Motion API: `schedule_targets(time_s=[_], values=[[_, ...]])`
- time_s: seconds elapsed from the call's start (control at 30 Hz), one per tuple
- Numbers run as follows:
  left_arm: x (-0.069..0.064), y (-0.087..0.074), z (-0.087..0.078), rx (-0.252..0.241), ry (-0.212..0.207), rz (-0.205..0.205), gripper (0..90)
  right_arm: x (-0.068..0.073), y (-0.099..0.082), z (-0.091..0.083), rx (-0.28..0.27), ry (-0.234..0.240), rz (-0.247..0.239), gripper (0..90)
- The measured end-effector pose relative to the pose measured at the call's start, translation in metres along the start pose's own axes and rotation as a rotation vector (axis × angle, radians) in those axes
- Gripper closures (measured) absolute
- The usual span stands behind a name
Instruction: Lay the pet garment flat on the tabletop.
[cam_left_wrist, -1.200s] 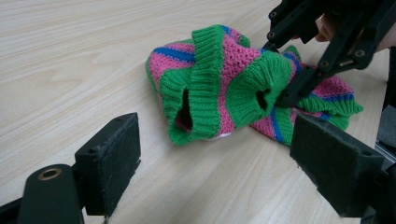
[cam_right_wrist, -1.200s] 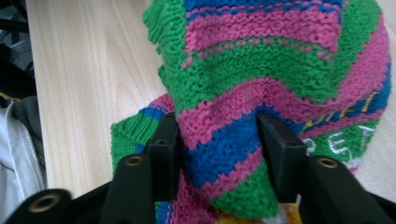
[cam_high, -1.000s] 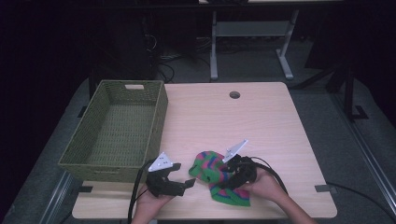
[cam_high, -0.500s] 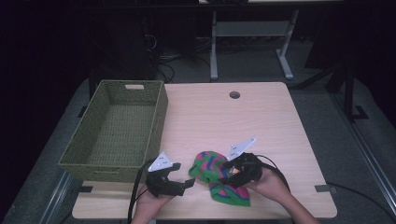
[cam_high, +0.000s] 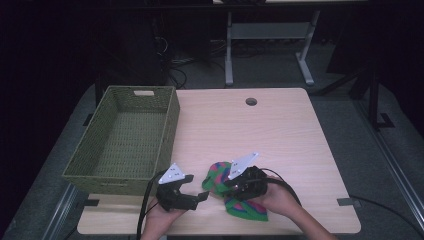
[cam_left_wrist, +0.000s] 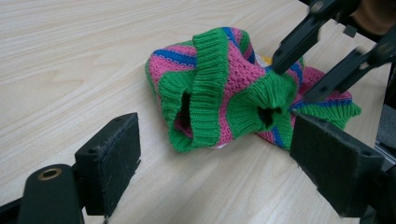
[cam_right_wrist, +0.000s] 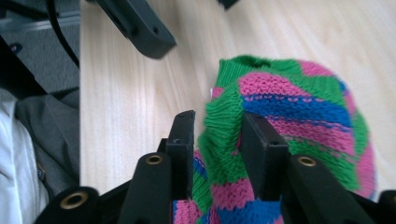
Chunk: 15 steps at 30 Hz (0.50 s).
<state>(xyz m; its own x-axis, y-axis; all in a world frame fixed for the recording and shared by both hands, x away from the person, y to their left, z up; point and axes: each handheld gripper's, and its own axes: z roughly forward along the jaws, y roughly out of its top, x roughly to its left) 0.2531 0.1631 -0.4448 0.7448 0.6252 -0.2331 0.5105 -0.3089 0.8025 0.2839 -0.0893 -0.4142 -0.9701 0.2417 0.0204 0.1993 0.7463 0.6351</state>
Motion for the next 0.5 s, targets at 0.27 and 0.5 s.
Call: schedule_targets(time_s=[0.27, 0.5], values=[[0.001, 0.0, -0.001, 0.005, -0.001, 0.004, 15.8, -0.007, -0.003, 0.029, 0.07, 0.044, 0.015, 68.8], [0.0, 0.0, -0.001, 0.004, -0.002, 0.006, 15.9, -0.004, -0.005, 0.039, 0.102, 0.077, -0.016, 60.5]])
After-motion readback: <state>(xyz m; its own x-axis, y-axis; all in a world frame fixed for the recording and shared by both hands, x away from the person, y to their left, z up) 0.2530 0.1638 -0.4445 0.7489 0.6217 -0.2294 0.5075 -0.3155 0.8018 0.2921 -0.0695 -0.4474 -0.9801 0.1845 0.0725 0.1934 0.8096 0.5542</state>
